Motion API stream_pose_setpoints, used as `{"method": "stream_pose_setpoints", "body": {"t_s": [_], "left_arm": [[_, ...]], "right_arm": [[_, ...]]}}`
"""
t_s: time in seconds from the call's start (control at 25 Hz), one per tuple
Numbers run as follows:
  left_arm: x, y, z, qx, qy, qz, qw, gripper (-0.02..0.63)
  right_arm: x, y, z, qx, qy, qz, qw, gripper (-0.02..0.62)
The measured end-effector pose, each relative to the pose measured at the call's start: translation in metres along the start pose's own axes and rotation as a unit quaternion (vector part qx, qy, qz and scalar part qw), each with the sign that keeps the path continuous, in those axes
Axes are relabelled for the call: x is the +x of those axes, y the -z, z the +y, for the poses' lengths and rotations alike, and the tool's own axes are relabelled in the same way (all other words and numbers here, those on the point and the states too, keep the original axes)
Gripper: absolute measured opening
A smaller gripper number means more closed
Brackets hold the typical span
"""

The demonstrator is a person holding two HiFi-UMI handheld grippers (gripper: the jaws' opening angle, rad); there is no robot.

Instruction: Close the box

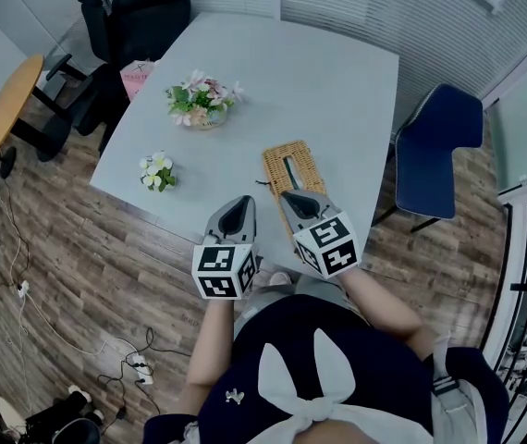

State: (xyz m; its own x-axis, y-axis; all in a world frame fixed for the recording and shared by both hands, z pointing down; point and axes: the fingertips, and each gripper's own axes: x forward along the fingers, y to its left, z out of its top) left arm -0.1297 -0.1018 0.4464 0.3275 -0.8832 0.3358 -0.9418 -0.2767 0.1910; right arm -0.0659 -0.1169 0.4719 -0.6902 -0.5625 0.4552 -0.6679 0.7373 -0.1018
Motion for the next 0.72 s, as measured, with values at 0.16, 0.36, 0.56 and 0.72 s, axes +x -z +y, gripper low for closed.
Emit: {"method": "stream_pose_setpoints", "body": {"t_s": [0.16,0.36,0.56,0.72], "left_arm": [[-0.001,-0.004,-0.008,0.008,0.004,-0.004,0.9999,0.023],[-0.004,-0.004,-0.014,0.009,0.009,-0.005,0.9999,0.023],[-0.009,-0.006,-0.019,0.013,0.009,-0.010,0.9998,0.023],[-0.014,-0.005,-0.022,0.012,0.009,-0.013,0.9998,0.023]], "right_arm": [[-0.005,-0.002,0.003,-0.005,-0.003,0.000,1.000,0.002],[-0.010,-0.004,0.005,-0.009,-0.002,-0.006,1.000,0.002],[-0.015,-0.004,0.010,-0.012,-0.002,-0.009,1.000,0.002],[-0.019,-0.004,0.013,-0.015,-0.001,-0.012,1.000,0.002]]}}
